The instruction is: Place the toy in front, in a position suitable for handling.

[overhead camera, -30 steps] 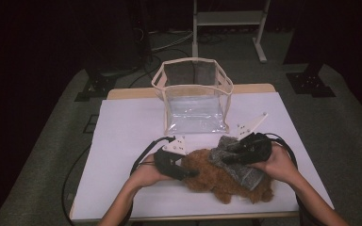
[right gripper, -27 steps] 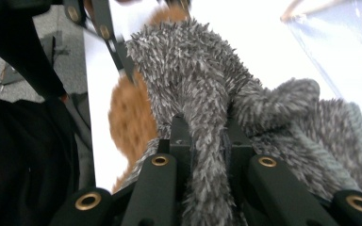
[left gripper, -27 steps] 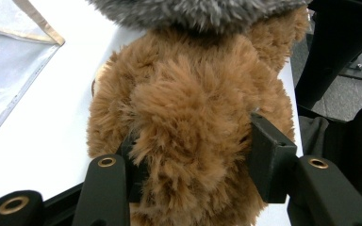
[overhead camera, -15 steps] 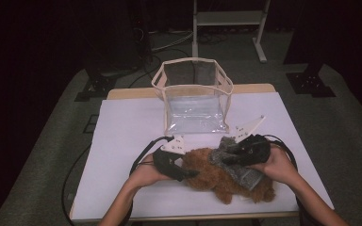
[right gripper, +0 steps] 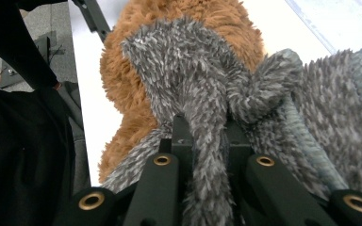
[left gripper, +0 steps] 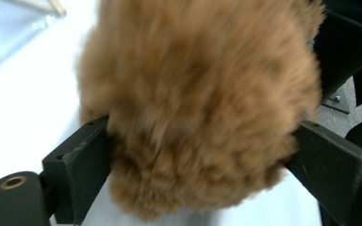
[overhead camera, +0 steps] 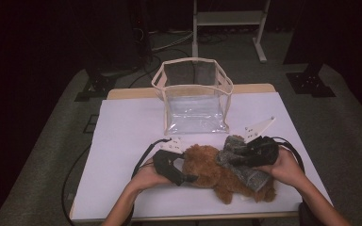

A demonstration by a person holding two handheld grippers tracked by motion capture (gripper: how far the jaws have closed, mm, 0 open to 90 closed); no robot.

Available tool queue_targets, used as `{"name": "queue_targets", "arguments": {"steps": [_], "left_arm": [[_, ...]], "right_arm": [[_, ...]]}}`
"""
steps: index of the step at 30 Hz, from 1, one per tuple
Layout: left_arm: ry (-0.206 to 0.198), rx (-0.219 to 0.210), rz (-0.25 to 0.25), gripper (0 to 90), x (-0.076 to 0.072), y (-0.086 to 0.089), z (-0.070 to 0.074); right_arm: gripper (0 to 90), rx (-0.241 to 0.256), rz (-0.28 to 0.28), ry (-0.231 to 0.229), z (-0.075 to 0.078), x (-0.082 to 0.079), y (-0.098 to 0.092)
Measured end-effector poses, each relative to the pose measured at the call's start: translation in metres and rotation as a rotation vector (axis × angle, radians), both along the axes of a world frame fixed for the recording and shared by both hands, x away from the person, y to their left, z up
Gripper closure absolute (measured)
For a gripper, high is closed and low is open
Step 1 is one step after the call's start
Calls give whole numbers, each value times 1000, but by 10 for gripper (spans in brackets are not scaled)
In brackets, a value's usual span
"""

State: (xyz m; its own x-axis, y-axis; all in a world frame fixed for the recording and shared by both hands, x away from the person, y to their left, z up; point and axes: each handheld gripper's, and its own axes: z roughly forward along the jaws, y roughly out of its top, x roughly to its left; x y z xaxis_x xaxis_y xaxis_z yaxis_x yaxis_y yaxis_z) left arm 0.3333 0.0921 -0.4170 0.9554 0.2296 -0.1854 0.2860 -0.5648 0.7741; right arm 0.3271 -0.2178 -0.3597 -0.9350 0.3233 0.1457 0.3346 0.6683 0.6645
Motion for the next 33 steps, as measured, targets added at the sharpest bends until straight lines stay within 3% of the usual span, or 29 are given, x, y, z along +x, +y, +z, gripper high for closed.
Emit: {"name": "queue_targets", "arguments": {"steps": [2, 3, 9, 14, 15, 18, 24, 25, 26, 27, 28, 29, 30, 31, 33], "left_arm": [[20, 2, 0, 76, 2, 0, -4], [49, -21, 2, 71, 4, -2, -9], [88, -69, -4, 56, 8, -7, -17], [55, -115, -13, 322, 7, -7, -16], [29, -123, -10, 360, 5, -7, -14], [25, -143, 7, 394, 4, -4, -10], [-5, -173, 6, 420, 1, 4, 14], [-23, -200, 8, 419, 1, 10, 27], [-23, -200, 8, 420, 1, 10, 27], [-53, -214, 11, 420, -1, 16, 44], [-53, -214, 11, 420, -1, 16, 44], [-91, -209, 14, 420, -3, 22, 61], [-91, -209, 14, 420, -3, 22, 61], [-124, -215, 18, 420, -5, 29, 79], [-158, -211, 23, 420, -8, 37, 97]], "right_arm": [[794, 3, -5, 5, -1, 0, -1], [795, 6, -3, 6, -1, 0, -1], [795, 3, -5, 9, -2, 1, 0], [793, -11, 2, 19, -3, 5, 6], [793, -16, 10, 16, -3, 6, 9], [793, 7, 24, 17, -2, 7, 14], [794, 79, 54, 27, 5, 9, 23], [794, 117, 54, 16, 11, 9, 22], [794, 133, 52, 15, 14, 8, 22], [795, 152, 49, 9, 17, 7, 22], [795, 152, 49, 9, 17, 7, 22], [795, 199, 53, -14, 25, 6, 25], [795, 199, 53, -14, 25, 6, 25], [795, 240, 55, -35, 32, 5, 30], [795, 275, 63, -48, 38, 4, 35]]}}
